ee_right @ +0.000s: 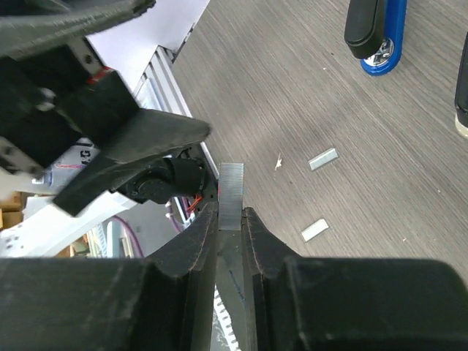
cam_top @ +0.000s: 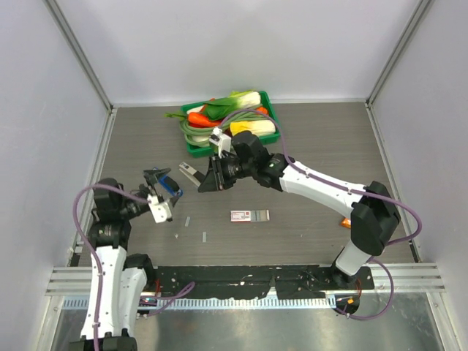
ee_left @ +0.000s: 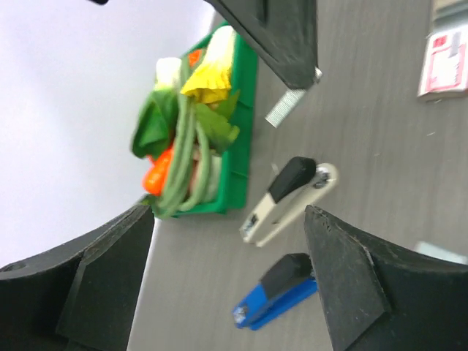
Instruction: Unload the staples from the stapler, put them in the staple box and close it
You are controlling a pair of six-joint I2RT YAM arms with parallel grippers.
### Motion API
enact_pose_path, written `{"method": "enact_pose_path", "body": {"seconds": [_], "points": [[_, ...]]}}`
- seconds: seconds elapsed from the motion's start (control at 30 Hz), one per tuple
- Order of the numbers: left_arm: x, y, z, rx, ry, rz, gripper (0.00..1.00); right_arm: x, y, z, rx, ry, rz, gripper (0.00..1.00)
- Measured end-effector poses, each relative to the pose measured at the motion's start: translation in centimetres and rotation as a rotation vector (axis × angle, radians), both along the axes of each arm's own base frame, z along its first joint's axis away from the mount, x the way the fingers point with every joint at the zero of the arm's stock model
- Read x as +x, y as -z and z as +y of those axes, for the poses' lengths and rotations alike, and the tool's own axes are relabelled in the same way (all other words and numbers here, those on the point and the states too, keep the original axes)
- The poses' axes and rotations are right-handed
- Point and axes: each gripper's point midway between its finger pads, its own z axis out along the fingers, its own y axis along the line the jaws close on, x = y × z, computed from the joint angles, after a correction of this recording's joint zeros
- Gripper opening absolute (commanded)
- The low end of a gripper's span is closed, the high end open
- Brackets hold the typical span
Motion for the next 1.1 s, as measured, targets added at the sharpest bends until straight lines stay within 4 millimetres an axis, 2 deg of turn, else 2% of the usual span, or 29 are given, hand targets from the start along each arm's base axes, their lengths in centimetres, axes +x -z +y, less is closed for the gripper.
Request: {"method": "enact_pose_path", "body": {"seconds": [0.1, 0.3, 0.5, 0.8, 1.03, 1.1], "points": [[0.0, 1.3, -0.5, 0.059, 0.038, -0.123, 0.84, -0.1, -0.5, -0.1, 0.021, -0.003, 0.026, 0.07], [0.6, -1.9, -1.7, 0.163, 0.103, -0.421, 0.75, -1.4, -1.1, -0.1, 0.095, -0.026, 0.092, 0.06], [-0.9, -2.2, -2.9, 0.233, 0.189, -0.643, 0.7, -2.2, -2.0, 0.4, 0.205, -0.033, 0.204, 0.06], [-1.6, -2.2, -3.4, 0.318, 0.251, -0.792, 0.67, -2.3, -5.3, 0.9, 0.338, -0.058, 0.25, 0.06], [-2.4, -2.6, -3.6, 0.327, 0.267, -0.833, 0.52, -2.6, -6.2, 1.2, 0.392, -0.075, 0.283, 0.06], [-2.5, -2.7, -3.6, 0.326, 0.268, -0.838, 0.52, -2.5, -6.2, 1.4, 0.402, -0.078, 0.295, 0.06]]}}
